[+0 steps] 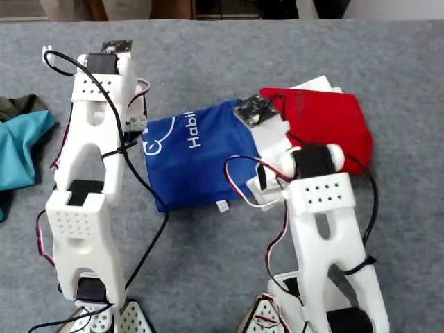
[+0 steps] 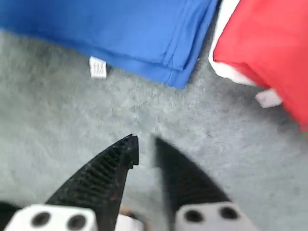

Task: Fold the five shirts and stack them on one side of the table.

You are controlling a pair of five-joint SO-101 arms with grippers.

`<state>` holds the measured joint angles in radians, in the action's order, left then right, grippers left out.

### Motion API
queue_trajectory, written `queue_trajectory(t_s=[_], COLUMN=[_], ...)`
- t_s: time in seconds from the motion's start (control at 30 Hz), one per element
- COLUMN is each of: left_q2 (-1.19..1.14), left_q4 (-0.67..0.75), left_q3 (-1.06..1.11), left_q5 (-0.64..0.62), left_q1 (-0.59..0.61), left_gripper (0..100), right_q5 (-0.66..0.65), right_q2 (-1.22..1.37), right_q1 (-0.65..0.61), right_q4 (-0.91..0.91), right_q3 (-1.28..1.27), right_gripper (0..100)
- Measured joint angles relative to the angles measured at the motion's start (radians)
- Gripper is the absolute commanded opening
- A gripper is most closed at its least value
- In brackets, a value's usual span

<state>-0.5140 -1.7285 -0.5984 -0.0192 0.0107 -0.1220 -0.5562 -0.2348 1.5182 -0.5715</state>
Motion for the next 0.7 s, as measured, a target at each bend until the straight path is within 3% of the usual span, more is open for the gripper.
queue_trajectory(t_s=[0.1,0.37,0.7], left_q2=[0.009,0.137,0.509], left_q4=[0.063,0.181,0.466], left_q3=[0.112,0.404,0.896], left_q5=[0.000,0.000,-0.002], left_q1=[0.028,0.041,0.055], left_gripper=[2,2,2], right_q5=[0.195,0.641,0.876], right_q2=[0.043,0.284,0.582], right_q1=[-0.017,-0.124,-0.127], right_q4=[-0.051,-0.203,-0.253], right_q3=[-0.020,-0.020,0.172], right_gripper=[42.0,43.3,43.2])
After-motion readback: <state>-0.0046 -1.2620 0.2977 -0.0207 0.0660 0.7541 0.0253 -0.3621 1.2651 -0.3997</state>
